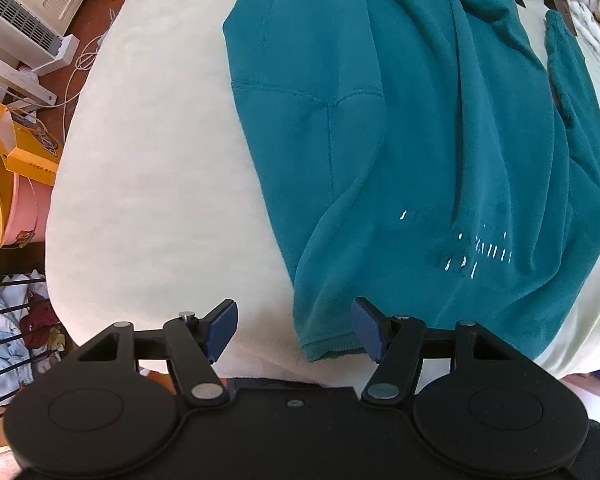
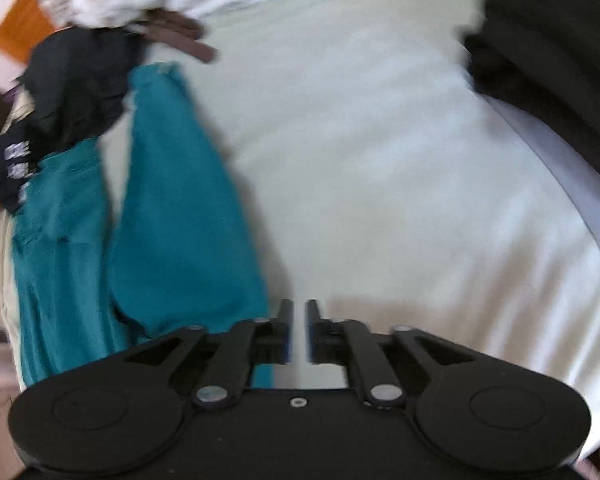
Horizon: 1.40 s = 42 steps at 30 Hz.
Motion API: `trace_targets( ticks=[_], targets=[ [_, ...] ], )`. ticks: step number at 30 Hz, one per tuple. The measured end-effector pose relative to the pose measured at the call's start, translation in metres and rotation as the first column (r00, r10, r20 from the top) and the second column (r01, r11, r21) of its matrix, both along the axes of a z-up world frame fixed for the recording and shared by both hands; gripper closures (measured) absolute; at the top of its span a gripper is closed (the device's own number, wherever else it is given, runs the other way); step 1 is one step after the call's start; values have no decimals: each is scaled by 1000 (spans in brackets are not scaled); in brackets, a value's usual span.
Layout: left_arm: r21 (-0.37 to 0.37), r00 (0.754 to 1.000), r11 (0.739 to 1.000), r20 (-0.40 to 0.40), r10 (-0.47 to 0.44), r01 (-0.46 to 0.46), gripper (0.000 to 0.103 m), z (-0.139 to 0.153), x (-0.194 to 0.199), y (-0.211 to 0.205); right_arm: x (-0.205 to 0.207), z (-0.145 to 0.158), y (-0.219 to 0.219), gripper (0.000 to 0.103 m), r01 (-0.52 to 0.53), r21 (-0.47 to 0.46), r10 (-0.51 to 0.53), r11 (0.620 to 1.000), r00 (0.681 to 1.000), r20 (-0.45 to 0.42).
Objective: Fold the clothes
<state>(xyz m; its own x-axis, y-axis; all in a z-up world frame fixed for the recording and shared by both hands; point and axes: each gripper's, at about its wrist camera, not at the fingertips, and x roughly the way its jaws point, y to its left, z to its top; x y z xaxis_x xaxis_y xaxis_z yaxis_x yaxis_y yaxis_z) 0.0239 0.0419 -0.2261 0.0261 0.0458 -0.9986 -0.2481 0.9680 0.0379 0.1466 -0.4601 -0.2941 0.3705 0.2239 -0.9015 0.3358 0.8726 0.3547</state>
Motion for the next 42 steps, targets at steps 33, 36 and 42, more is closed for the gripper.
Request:
trace_targets(
  ticks=[33,36,42],
  targets=[
    [20,997,997,28,73,-74,34,-44,60,-15,272,-51,-22,54,-71,120,50,990,985,167],
    [3,997,998,20,69,-69,34,-45,63,-20,278,-69,-18,54,-91,141,73,986,989,128],
    [8,1000,1000,17,9,-10,34,-47,69,-32,292,-84,17,50,-256,109,245,961,964,104]
  ],
)
